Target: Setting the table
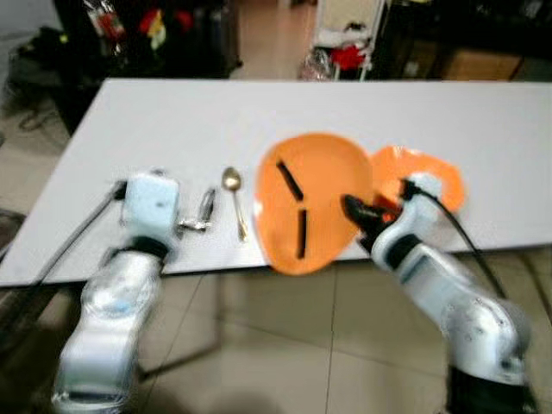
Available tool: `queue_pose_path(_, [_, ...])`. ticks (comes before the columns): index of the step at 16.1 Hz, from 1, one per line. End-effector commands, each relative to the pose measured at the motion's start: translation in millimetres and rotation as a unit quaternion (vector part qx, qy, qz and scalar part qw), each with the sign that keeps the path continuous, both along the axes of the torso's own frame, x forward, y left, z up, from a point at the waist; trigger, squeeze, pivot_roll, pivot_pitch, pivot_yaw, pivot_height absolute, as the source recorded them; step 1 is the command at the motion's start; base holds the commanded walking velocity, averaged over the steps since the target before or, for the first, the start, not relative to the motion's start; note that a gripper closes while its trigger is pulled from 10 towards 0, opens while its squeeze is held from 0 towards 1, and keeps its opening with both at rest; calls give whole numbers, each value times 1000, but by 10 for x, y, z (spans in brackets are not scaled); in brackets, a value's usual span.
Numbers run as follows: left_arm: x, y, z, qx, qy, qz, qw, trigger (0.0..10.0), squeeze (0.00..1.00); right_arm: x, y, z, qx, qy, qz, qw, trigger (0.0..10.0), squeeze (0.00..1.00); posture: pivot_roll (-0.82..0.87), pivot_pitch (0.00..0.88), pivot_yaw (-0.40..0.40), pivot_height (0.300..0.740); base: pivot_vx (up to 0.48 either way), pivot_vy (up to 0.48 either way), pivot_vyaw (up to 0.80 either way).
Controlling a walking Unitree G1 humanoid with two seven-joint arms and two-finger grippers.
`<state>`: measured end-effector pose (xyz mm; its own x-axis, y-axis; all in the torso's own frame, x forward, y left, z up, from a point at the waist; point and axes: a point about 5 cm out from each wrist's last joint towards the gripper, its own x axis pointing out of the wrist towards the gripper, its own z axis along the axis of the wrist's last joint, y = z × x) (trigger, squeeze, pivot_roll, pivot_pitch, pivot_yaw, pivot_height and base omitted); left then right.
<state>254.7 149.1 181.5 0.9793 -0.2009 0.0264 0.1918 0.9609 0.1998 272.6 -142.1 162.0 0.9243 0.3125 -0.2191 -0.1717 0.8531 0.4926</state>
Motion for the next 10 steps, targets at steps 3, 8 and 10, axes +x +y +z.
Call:
queue_pose_path(3, [-30,102,-6,9,3,18,1000,10000,0,18,43,107,9,-24,6,1000,10000,0,-18,16,-55,740,292,0,267])
queue_pose_path(8, [-30,89,-8,9,6,12,1000,10000,0,-1,23,92,11,-19,4,1000,10000,0,-21,19,-52,740,292,0,0])
queue_pose_path(10, [-32,81,-4,13,6,5,1000,10000,0,-13,5,85,21,-17,-4,1000,10000,0,-21,21,-46,740,144,0,0])
